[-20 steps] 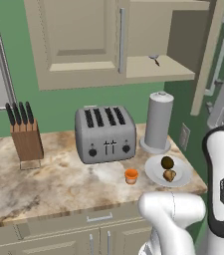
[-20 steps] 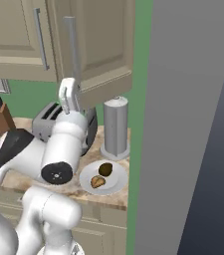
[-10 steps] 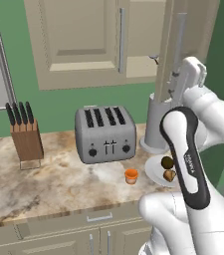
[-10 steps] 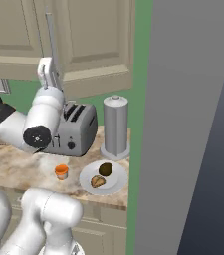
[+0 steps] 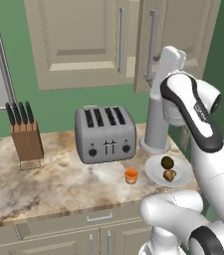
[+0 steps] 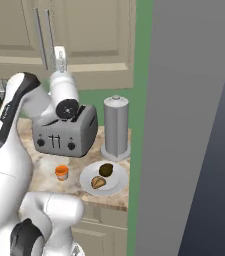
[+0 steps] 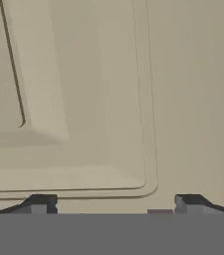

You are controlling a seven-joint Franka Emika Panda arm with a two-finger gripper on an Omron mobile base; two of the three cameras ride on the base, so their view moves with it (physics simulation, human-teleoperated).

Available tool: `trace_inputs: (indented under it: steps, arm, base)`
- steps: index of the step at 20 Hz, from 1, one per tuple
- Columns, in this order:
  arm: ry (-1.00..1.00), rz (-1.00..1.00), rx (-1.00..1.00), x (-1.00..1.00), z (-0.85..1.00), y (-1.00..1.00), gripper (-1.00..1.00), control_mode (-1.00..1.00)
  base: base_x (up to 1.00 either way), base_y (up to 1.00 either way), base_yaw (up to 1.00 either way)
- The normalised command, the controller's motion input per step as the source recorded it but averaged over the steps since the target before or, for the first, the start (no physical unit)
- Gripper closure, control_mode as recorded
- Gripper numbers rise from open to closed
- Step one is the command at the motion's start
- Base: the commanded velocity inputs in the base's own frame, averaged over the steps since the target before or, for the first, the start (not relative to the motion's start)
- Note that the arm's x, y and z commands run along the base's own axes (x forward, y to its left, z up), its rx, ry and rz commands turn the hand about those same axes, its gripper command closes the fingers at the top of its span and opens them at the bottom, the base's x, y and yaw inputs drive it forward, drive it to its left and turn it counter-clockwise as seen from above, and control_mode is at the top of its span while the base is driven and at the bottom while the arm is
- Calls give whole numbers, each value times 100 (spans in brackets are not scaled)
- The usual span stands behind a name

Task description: Pick the avocado and bread from the counter and place them on the plate. Then pick the jam from the cabinet and place it next to the plate. Lastly close the cabinet door.

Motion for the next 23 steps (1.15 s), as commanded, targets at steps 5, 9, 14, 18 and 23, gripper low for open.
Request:
trace_inputs:
  steps: [5,9,14,18,23]
  arm:
    - [1,14,0,100,0,0,-100,-100]
    - [2,6,0,100,-6,14,-100,-100]
    - [3,2,0,100,-2,21,-100,-100]
    - [7,-6,-4,9,0,7,-100,-100]
    - [2,-18,-12,-69,0,9,-100,-100]
  base:
    - [0,0,0]
    - [0,0,0]
    - [0,0,0]
    - [0,0,0]
    - [0,0,0]
